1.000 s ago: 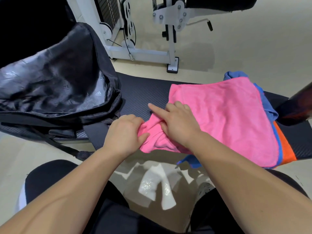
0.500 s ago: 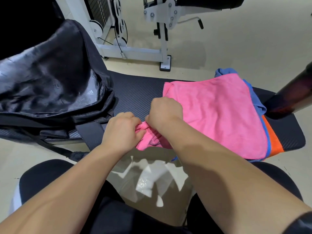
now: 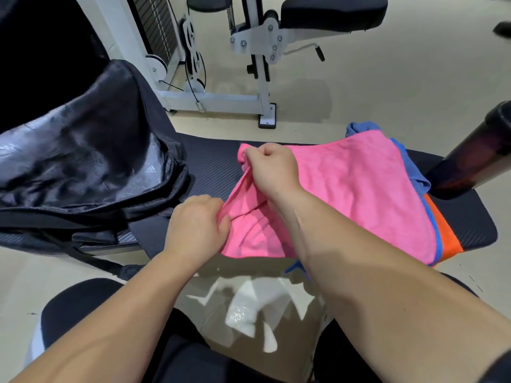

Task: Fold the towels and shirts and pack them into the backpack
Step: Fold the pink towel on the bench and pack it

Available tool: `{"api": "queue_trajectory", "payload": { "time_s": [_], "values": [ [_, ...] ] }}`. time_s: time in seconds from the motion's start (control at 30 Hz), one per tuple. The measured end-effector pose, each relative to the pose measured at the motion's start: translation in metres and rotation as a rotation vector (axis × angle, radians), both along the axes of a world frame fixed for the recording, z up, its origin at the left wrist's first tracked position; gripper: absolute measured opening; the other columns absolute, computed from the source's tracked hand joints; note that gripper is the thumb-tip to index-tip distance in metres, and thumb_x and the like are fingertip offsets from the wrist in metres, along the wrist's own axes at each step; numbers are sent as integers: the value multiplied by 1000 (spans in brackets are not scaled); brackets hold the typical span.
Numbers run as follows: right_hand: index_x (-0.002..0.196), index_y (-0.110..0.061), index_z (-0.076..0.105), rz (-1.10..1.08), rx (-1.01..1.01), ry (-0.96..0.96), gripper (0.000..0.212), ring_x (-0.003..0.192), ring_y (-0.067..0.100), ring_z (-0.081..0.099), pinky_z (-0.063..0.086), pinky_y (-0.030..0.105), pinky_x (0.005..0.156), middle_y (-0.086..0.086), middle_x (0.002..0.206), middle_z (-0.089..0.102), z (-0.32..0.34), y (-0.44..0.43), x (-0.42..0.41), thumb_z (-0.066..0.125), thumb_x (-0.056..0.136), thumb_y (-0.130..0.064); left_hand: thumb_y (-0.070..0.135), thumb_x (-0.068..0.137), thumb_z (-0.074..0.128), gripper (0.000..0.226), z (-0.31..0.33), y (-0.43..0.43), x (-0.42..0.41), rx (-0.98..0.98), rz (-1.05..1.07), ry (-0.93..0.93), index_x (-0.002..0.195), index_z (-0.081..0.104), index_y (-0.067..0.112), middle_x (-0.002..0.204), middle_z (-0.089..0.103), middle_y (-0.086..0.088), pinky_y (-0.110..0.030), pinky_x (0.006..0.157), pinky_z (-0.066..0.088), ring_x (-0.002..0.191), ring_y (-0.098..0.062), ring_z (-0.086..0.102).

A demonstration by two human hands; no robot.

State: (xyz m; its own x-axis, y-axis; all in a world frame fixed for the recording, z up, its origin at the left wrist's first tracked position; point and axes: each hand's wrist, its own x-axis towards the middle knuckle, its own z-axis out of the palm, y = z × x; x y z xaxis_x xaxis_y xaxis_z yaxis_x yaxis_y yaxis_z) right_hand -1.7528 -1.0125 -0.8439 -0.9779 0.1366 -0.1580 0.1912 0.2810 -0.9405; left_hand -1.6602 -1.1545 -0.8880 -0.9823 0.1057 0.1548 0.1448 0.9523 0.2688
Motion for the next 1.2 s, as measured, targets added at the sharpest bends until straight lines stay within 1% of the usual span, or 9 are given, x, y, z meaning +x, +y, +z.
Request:
{"api": "queue_trajectory", "payload": {
  "time_s": [0.1,0.17,0.27,0.37,0.47,0.63,0.83,1.03,1.2],
  "values": [
    [66,-16,72,3,-186,-79,19,65,32,67,59,56,69,4,62,70,6,-15,-15,60,65,-30,28,85,67,24,17,-18,-5,154,164,-4,69,54,17,64,55,1,-38,59,40,68,-30,54],
    [68,-22,67,18,-223,-107,16,72,39,70,57,47,61,7,66,66,17,-25,-25,54,77,-28,26,87,67,14,31,-32,-6,231,258,6,78,59,20,66,59,4,-37,62,41,70,-28,55],
    [84,-17,54,28,-467,-223,17,53,25,59,54,38,58,9,68,55,33,-41,-40,42,96,-12,28,90,66,12,50,-49,-6,284,320,19,83,57,24,69,59,8,-36,62,38,71,-23,56],
    [94,-11,52,47,-638,-255,14,74,28,58,59,43,70,14,82,54,43,-60,-53,40,98,-6,29,84,73,17,64,-59,-4,291,332,-26,82,57,25,71,60,10,-33,58,36,70,-13,55],
    [93,-13,52,101,-702,-271,14,66,25,55,60,35,58,12,83,53,49,-79,-61,41,100,-6,17,74,74,17,70,-68,0,293,331,-109,72,59,23,65,59,5,-28,55,37,65,-13,55],
    [105,-14,53,179,-612,-326,14,68,23,65,61,32,58,10,84,62,45,-101,-65,40,102,-8,15,69,74,16,75,-84,5,384,383,-166,75,63,24,66,63,0,-36,57,46,63,-24,58],
    [94,-14,52,147,-571,-335,18,60,22,64,62,36,61,11,76,62,32,-82,-69,37,101,-6,9,75,68,30,76,-56,4,504,287,-225,92,61,34,60,60,8,-30,53,39,52,-10,52],
    [71,-12,57,38,-192,-194,27,43,19,45,37,30,50,7,52,49,18,-5,-85,41,83,5,6,72,69,38,67,11,-12,587,81,-362,96,57,33,63,56,-3,-29,53,43,50,-13,48],
    [71,-10,61,40,-82,-158,29,51,20,48,36,31,50,12,65,54,21,67,-80,43,84,9,0,72,67,45,50,80,-20,641,-44,-473,108,59,25,66,47,7,-16,48,33,48,-5,39]
  ]
}}
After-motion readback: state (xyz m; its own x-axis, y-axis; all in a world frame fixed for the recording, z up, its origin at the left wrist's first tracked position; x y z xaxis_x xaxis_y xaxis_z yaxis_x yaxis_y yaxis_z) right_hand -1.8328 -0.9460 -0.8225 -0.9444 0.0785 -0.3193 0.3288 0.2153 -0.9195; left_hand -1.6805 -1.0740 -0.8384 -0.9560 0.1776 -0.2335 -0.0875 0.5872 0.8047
